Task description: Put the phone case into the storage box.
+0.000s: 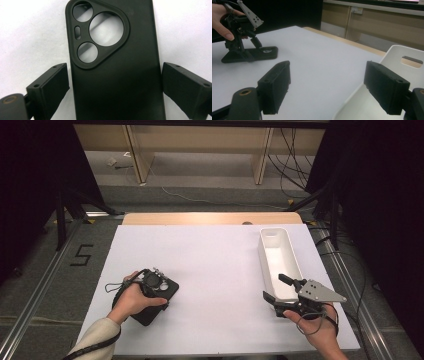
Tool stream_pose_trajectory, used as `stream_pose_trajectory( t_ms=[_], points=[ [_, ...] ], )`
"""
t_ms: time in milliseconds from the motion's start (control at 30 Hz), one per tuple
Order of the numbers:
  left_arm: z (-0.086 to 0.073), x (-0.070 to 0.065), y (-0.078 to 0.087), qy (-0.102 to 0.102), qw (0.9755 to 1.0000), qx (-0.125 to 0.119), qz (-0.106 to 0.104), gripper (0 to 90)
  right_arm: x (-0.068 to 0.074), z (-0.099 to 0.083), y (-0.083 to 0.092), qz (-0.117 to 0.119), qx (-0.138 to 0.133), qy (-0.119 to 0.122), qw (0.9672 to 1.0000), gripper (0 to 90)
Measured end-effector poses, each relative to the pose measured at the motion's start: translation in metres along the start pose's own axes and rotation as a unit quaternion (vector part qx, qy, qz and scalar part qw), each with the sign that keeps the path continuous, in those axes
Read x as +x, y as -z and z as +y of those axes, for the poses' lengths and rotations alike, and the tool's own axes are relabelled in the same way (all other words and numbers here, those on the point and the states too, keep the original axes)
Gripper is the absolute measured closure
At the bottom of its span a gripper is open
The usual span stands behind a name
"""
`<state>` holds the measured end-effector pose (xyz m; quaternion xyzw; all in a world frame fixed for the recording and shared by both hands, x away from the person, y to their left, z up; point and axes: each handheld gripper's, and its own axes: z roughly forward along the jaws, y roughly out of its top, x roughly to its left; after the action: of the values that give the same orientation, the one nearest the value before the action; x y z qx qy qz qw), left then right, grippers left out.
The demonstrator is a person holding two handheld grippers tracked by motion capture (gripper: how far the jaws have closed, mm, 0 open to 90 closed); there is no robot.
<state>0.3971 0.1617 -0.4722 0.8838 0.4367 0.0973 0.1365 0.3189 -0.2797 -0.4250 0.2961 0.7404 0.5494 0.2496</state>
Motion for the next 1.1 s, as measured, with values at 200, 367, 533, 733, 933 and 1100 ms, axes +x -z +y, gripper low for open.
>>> stream_pose_trajectory(
  t_ms=[200,367,533,733,933,1100],
  points=[
    [0.0009,0.0015,-0.0010,0.003,0.9999,0.007,-0.010,8.3,-0.0001,-0.0003,-0.0007,0.000,0.001,0.000,1.0000,22.5],
    [0.0021,0.0032,-0.0017,0.004,0.9998,0.012,-0.016,9.2,0.0000,-0.0005,-0.0009,0.001,0.001,-0.001,1.0000,22.5],
    [0.0029,0.0037,-0.0019,0.009,0.9997,0.017,-0.018,9.5,0.0000,-0.0004,-0.0009,0.002,0.001,-0.002,1.0000,22.5],
    [0.0040,0.0041,-0.0015,0.012,0.9996,0.020,-0.018,10.7,0.0005,-0.0005,-0.0010,0.002,0.001,-0.003,1.0000,22.5],
    [0.0039,0.0031,-0.0008,0.027,0.9992,0.024,-0.015,12.3,0.0007,-0.0007,-0.0013,0.003,0.001,-0.003,1.0000,22.5],
    [0.0037,0.0027,-0.0007,0.031,0.9991,0.024,-0.015,13.1,0.0009,-0.0007,-0.0014,0.003,0.001,-0.003,1.0000,22.5]
  ],
)
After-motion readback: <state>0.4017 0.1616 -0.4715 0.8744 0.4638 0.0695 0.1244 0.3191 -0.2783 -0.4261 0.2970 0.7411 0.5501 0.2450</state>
